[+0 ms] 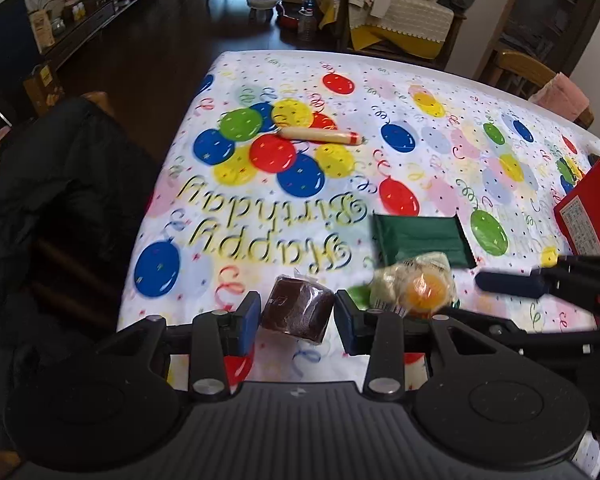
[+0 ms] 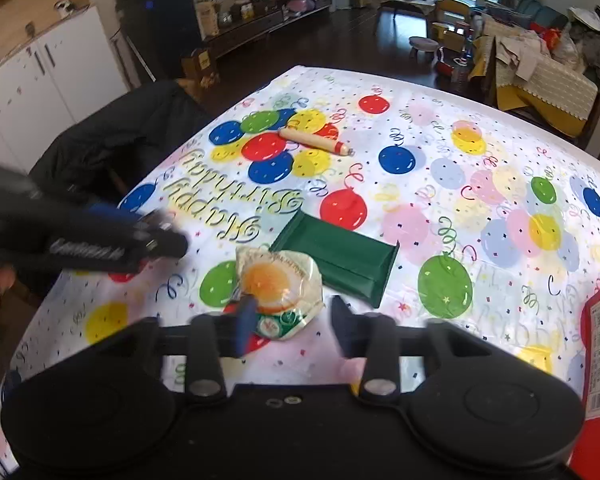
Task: Organize snacks
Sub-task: 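Grasp the brown square candy with left tool while right tool grasps the orange-filled pastry, then carry both snacks over the red box and open both tools to drop them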
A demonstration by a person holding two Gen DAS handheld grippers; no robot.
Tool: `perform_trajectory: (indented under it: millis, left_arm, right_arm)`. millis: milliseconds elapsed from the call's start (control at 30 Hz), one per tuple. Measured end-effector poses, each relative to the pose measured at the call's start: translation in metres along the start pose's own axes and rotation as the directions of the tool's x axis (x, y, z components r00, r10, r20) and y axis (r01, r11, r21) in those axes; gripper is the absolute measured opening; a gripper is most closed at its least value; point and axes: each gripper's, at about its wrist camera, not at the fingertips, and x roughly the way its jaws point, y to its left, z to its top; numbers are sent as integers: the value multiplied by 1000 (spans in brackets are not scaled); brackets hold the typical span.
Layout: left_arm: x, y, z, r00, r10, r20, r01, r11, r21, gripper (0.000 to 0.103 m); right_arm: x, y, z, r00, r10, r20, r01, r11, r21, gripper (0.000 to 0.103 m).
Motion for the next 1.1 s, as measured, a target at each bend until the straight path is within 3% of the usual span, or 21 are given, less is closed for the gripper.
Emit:
perform_trajectory:
  millis: [33, 67, 333, 733, 1033, 1100]
  left_arm:
    - [-2, 2, -3, 1000, 2, 0, -2, 1000, -5, 39]
    - [-5, 4, -5, 1000, 4, 0, -4, 1000, -11, 39]
    - [-18, 17, -18, 1000, 19, -3, -19, 999, -46, 39]
    - [-28, 23, -25, 1000, 22, -1, -22, 998, -63, 39]
    - [-50, 13, -29, 1000, 3, 17, -3, 999, -43, 39]
    - [-58, 9, -30, 1000, -5, 28, 6, 999, -33, 39]
  right_arm:
    - [0, 0, 0, 1000, 1, 9, -1, 1000, 9, 60]
    - [1, 0, 1, 1000, 5, 17, -5, 1000, 16, 64]
    - [26, 7, 6, 1000, 3, -15, -2, 1000, 6, 66]
    - [34, 15, 4, 1000, -7, -27, 7, 1000, 12, 48]
    - [-8, 20, -2, 1000, -7, 8, 7, 999, 45, 47]
    - [-23, 22, -5, 1000, -11, 20, 10, 999, 51, 42]
